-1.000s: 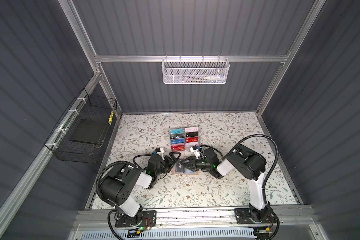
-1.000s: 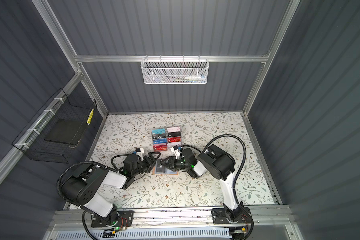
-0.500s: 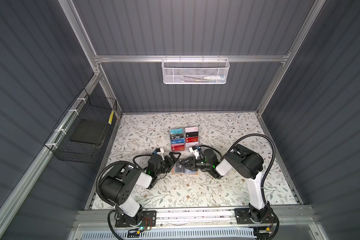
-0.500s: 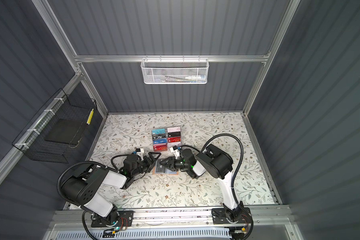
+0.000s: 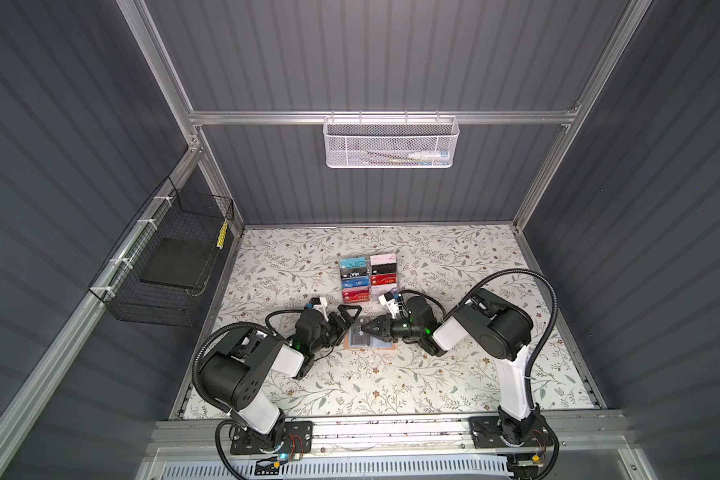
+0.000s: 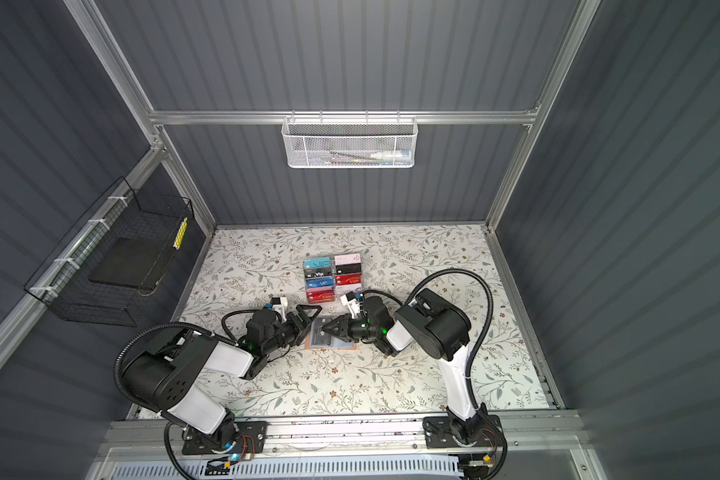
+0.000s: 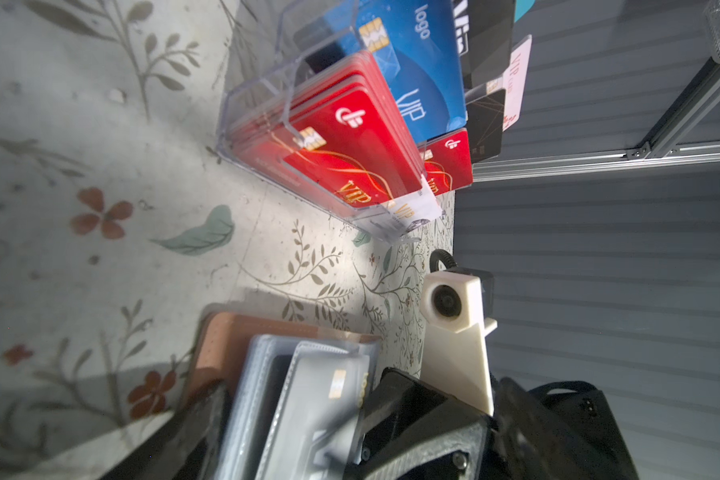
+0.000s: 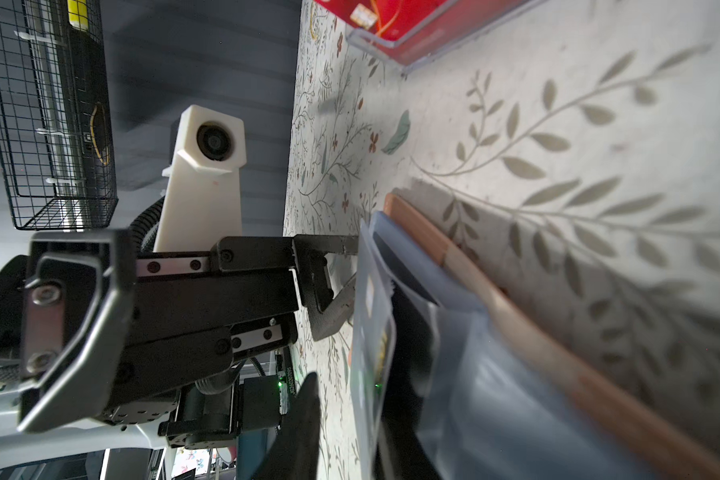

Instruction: Take the credit cards out of the card holder

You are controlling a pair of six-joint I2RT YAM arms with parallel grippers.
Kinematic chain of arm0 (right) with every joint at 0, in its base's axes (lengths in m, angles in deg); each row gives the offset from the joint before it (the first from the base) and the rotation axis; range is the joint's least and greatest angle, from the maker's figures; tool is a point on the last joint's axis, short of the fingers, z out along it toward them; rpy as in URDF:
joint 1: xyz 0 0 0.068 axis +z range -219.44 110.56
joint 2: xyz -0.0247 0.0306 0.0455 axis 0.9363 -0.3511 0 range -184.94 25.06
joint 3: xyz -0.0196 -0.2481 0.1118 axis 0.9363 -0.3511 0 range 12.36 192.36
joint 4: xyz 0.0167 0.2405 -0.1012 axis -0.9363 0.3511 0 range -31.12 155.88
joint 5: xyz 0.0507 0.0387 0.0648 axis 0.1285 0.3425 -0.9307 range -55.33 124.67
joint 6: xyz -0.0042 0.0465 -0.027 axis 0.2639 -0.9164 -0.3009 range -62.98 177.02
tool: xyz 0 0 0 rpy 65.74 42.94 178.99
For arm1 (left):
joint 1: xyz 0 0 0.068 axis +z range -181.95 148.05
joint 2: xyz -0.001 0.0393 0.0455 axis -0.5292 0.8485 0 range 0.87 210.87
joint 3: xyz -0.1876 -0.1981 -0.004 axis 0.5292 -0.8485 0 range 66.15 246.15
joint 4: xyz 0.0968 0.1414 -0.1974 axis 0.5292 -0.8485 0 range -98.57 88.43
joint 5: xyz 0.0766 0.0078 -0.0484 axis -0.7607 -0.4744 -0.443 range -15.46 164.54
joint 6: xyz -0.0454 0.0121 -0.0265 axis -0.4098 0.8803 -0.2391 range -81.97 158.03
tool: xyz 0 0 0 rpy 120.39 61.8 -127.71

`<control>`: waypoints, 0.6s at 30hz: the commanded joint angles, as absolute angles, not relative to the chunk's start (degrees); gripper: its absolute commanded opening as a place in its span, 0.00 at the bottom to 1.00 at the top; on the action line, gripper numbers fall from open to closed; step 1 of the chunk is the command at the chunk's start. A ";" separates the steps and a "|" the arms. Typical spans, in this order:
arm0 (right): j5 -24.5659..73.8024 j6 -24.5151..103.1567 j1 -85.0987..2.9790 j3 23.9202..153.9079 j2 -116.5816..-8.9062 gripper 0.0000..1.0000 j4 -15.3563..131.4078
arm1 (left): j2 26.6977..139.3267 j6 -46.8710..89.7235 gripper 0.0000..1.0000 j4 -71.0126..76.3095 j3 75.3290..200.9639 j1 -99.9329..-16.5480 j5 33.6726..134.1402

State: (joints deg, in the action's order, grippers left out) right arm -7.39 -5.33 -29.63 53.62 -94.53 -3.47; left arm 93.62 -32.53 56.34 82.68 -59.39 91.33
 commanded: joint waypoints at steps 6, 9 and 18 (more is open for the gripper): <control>-7.82 -2.22 -31.06 52.29 -92.45 0.19 0.94 | 94.19 -33.20 1.00 43.91 79.59 -59.90 92.46; -8.16 -2.30 -31.34 52.27 -92.50 0.19 1.02 | 94.13 -33.19 1.00 43.87 79.62 -59.90 92.46; -8.66 -0.75 -32.19 52.24 -91.54 0.17 4.30 | 93.25 -33.03 1.00 43.26 79.24 -59.81 92.29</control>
